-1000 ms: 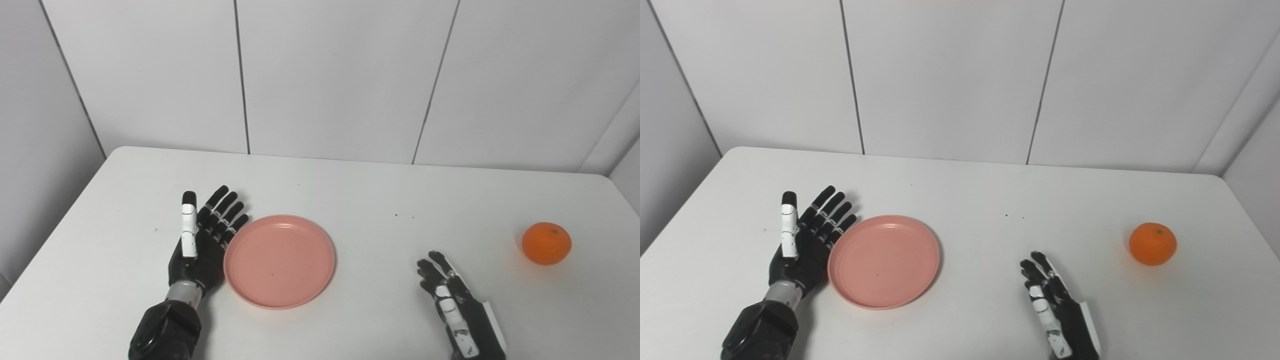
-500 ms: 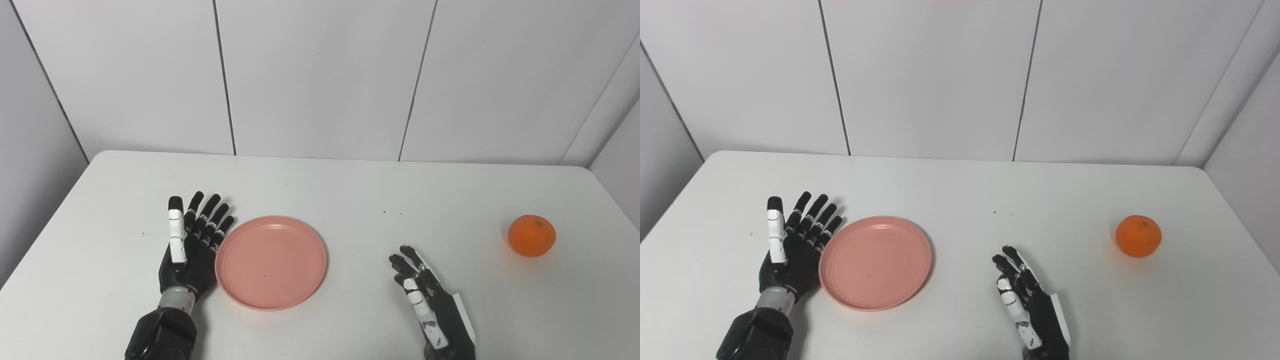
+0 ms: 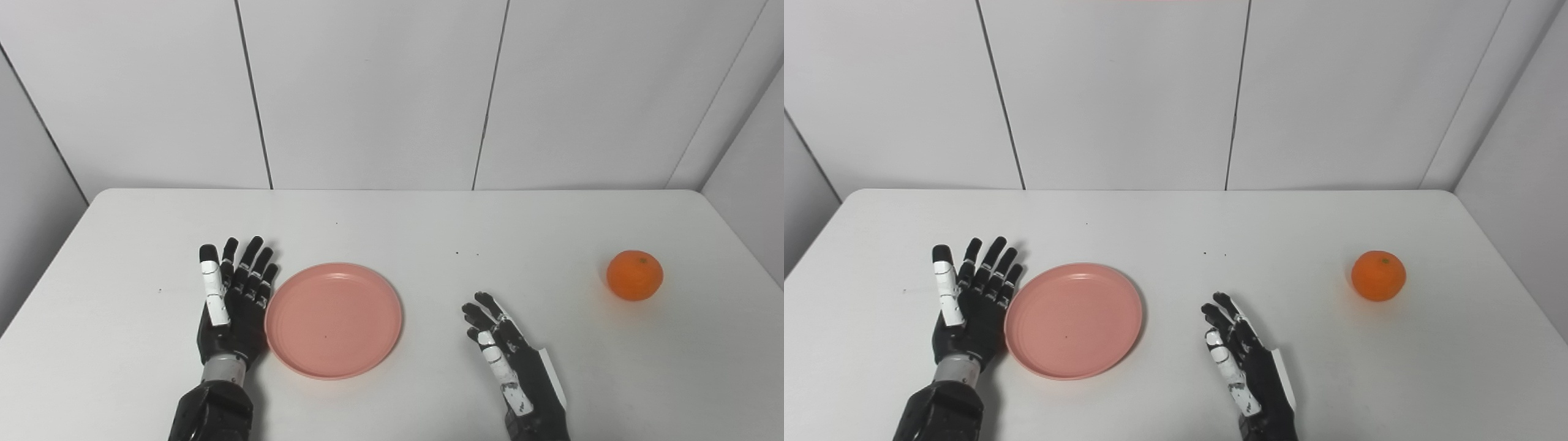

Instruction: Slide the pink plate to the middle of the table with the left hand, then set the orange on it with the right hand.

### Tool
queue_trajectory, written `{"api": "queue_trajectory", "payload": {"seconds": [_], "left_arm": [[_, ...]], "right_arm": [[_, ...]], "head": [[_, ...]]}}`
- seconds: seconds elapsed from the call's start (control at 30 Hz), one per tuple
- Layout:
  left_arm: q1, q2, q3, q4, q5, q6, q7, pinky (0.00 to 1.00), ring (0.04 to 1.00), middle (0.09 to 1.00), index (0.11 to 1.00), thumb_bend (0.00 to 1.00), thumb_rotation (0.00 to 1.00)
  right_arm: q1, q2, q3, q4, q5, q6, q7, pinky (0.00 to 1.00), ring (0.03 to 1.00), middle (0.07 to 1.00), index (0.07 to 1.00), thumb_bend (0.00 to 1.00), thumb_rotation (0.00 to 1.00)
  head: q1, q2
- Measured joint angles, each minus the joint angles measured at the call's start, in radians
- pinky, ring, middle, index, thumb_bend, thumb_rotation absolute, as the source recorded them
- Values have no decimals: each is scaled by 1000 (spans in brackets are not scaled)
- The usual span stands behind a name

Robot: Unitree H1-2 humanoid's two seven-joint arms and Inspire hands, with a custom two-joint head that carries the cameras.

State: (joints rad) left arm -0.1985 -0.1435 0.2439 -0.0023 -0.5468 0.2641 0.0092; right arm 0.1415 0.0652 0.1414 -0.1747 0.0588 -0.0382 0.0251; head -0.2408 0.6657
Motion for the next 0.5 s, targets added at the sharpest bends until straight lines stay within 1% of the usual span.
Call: {"api": "queue_trajectory", "payload": {"seconds": [0.17,0.33,0.43,0.47,0.5], "left_arm": [[5,-10,-6,-8,0,0,0,966,915,891,969,836,712],[6,-12,-6,-13,-2,3,3,972,917,894,971,836,702],[6,-11,-5,-14,-11,10,3,975,916,895,970,838,697],[6,-10,-5,-14,-15,12,3,964,916,895,969,841,695],[6,-9,-5,-14,-22,13,3,957,916,894,968,842,693]], "right_arm": [[-4,2,7,5,-9,0,-2,882,883,837,876,795,732],[-6,9,13,9,-26,0,-11,876,881,839,876,799,736],[-8,17,16,12,-32,-1,-18,877,882,841,879,798,733],[-8,19,17,13,-35,-1,-20,875,882,841,879,795,735],[-10,22,18,15,-37,-1,-22,873,882,841,880,794,736]], "head": [[-29,-2],[-48,2],[-75,3],[-95,2],[-95,2]]}}
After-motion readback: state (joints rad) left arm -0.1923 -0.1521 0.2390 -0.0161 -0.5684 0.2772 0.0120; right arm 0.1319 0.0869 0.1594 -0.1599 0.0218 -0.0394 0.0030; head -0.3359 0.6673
